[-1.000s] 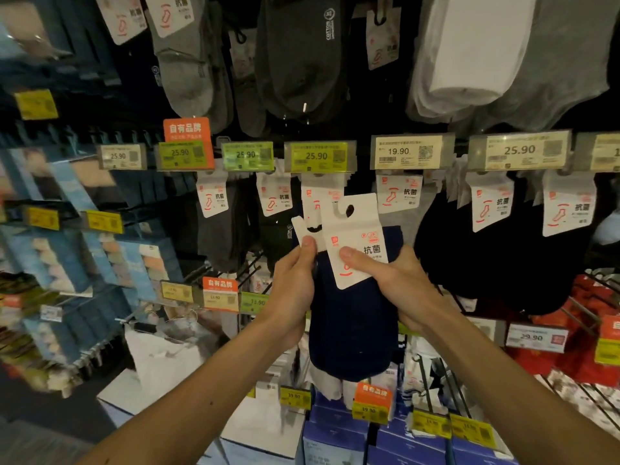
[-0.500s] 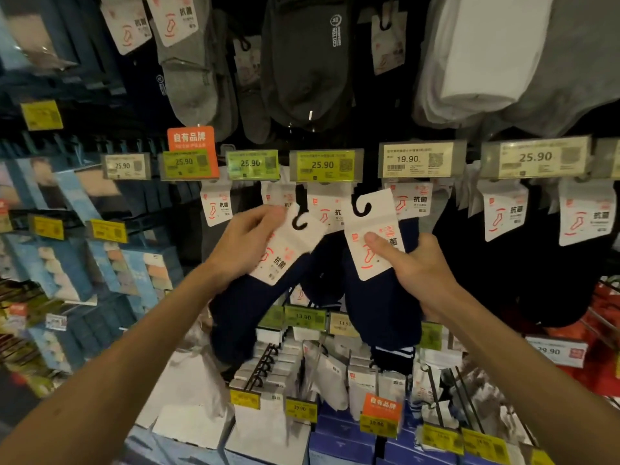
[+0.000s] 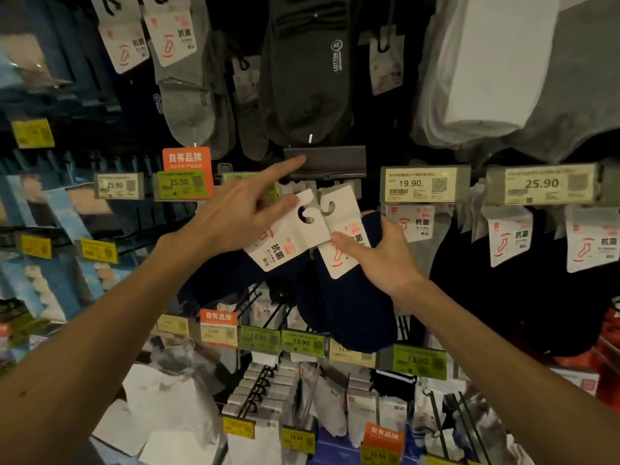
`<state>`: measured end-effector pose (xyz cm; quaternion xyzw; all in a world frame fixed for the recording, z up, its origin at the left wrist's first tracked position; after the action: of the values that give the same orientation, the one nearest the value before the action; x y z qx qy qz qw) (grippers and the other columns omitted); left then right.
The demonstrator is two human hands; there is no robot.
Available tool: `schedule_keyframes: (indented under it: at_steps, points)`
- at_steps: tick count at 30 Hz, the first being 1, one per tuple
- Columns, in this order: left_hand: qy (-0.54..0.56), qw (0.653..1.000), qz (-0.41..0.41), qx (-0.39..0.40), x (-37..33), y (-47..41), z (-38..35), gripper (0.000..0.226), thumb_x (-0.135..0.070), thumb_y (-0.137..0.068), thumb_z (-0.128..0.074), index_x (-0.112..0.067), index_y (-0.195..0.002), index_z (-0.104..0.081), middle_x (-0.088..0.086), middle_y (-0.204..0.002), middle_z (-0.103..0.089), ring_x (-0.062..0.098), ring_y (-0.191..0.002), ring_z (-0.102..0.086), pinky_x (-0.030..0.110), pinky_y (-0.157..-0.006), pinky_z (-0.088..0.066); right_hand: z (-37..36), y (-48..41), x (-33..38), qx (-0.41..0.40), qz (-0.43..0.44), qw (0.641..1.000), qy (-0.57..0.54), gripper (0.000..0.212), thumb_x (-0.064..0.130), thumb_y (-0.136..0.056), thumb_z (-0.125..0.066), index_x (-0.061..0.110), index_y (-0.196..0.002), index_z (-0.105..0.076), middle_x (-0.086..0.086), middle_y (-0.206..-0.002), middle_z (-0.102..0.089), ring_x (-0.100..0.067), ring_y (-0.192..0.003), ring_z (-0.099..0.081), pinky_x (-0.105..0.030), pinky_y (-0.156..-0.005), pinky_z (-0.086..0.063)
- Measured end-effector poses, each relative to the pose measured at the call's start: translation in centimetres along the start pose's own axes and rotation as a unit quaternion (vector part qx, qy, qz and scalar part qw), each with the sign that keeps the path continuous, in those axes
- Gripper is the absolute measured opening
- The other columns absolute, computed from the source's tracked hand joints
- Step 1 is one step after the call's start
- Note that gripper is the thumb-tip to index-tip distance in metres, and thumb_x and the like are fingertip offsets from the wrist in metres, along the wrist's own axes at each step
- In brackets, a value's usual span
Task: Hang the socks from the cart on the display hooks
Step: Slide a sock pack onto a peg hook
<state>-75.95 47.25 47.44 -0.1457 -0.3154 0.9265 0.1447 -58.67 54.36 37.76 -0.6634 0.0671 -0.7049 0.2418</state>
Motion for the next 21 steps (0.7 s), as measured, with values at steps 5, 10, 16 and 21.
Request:
schedule_keyframes:
  at_steps: [5,10,16,21]
  points:
    - [-0.055,0.997,0.008,0.05,0.3,-1.0,0.1,0.06,-0.044,-0.101,-0.048,-0.043,-0.155,-0.02,0.001,-0.053,-0.057,-0.001,-0.059,-0.06,0.024,-0.049,-0.044,-0.8,-1.3,0.2,-0.011,-0.006,0.999,-0.031,0.009,0.026,-0.091,-0.073,0.028,-0.089,-0.065,0.009,-0.087,-0.074,-0.004,-0.079,-0.071,-0.022,-0.069,-0.057]
    - [-0.078,0.995,0.008,0.064,0.2,-1.3,0.4,0.059,-0.044,-0.102,-0.046,-0.045,-0.154,-0.019,0.001,-0.052,-0.054,0.0,-0.058,-0.058,0.023,-0.052,-0.044,-1.3,-2.3,-0.9,-0.044,-0.054,0.996,-0.048,0.016,0.037,-0.096,-0.064,0.021,-0.092,-0.068,-0.001,-0.089,-0.076,-0.019,-0.085,-0.073,-0.044,-0.084,-0.06]
    - [-0.056,0.996,0.033,0.061,0.9,-0.8,-0.9,0.065,-0.045,-0.101,-0.045,-0.05,-0.154,-0.007,0.002,-0.057,-0.058,0.004,-0.057,-0.058,0.019,-0.048,-0.038,-1.9,-1.9,-2.3,-0.06,-0.059,0.996,-0.013,0.028,0.045,-0.097,-0.059,0.02,-0.101,-0.068,-0.001,-0.093,-0.075,-0.018,-0.09,-0.071,-0.047,-0.089,-0.057]
    - [-0.005,0.999,0.034,0.029,0.3,-0.4,-2.0,0.07,-0.037,-0.102,-0.05,-0.043,-0.156,-0.006,0.003,-0.051,-0.056,0.008,-0.054,-0.057,0.013,-0.048,-0.038,-1.9,-1.8,-3.4,-0.024,-0.085,0.992,0.09,0.067,0.074,-0.094,-0.027,0.024,-0.119,-0.064,-0.002,-0.108,-0.071,-0.021,-0.1,-0.066,-0.045,-0.094,-0.053]
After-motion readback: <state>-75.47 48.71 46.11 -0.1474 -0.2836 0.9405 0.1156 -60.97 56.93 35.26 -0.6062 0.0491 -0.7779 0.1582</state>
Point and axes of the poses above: each hand's wrist, its own y-axis away from the middle knuckle, its own z-axis out of the back of the hand, x = y × z, the point moved 9 cm from there along -y, towards the middle knuckle
